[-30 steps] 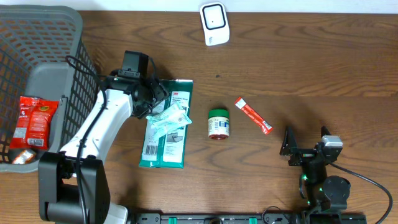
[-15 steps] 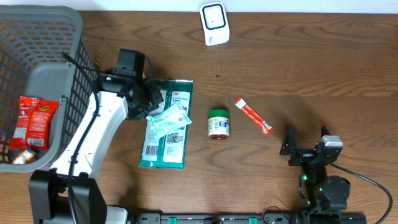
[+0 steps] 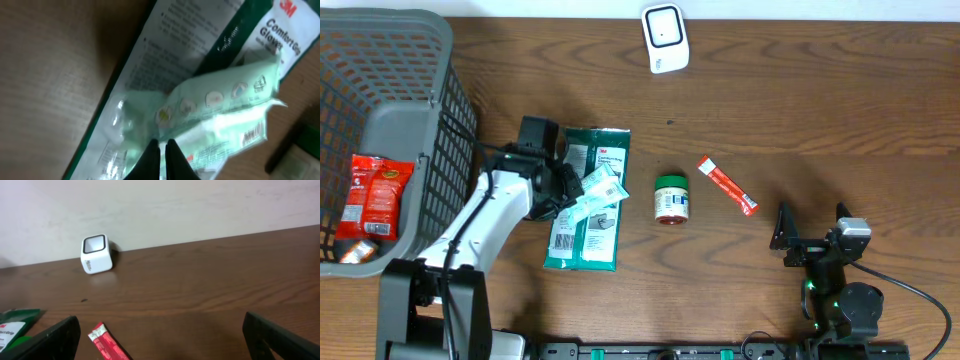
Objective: Scan the item barcode
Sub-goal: 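Lower the green wipes pack flat left of the jar and release, then move the left gripper back into the grey basket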
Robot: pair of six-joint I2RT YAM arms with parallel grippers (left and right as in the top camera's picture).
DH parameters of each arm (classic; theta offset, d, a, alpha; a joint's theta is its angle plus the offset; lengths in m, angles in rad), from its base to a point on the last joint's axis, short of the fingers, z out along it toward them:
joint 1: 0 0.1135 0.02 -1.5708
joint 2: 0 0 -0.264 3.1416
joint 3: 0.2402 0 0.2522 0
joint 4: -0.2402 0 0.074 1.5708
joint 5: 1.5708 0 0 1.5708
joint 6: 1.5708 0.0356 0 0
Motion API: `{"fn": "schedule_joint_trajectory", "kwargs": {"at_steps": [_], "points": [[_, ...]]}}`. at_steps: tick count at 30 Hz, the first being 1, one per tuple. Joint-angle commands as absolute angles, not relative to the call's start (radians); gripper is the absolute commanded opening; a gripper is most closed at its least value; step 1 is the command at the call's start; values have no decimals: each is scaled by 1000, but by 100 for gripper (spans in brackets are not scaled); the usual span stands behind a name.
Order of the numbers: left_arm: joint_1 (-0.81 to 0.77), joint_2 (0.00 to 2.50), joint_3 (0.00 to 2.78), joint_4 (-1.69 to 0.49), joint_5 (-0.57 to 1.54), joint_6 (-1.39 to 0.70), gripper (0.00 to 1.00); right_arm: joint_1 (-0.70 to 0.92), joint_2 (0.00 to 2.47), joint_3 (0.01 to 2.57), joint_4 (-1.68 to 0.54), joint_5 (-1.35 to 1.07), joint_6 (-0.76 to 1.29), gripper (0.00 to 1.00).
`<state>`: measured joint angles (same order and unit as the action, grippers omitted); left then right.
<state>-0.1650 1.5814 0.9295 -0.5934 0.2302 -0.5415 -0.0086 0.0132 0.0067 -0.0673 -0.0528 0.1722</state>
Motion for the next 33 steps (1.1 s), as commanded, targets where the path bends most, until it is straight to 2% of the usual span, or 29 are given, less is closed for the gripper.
{"fn": "schedule_joint_trajectory", "kwargs": {"at_steps": [1,3,7,17,19,24,27,29,33], "points": [[-165,1588,873,-545,176,-528,7,0,14,6,-72,-50,179,99],[-165,1588,868,-545,106,-527,7,0,14,6,-72,-50,179,99],[-165,1588,868,-543,104,-527,8,0,14,6,-72,-50,179,99],[-165,1533,976,-565,176,-463,10,0,14,6,-72,-50,179,99],[-165,1503,1031,-602,176,-464,15,0,14,6,-72,-50,179,99],[-162,1446,1292,-801,155,-425,39,0,14,6,-71,-50,179,99],[-146,1444,1511,-968,37,-419,53,0,14,6,-72,-50,179,99],[-114,1444,1647,-1060,-42,-419,58,0,14,6,-72,-50,179,99],[-2,1444,1823,-1166,-169,-420,59,0,14,6,-72,-50,179,99]]}}
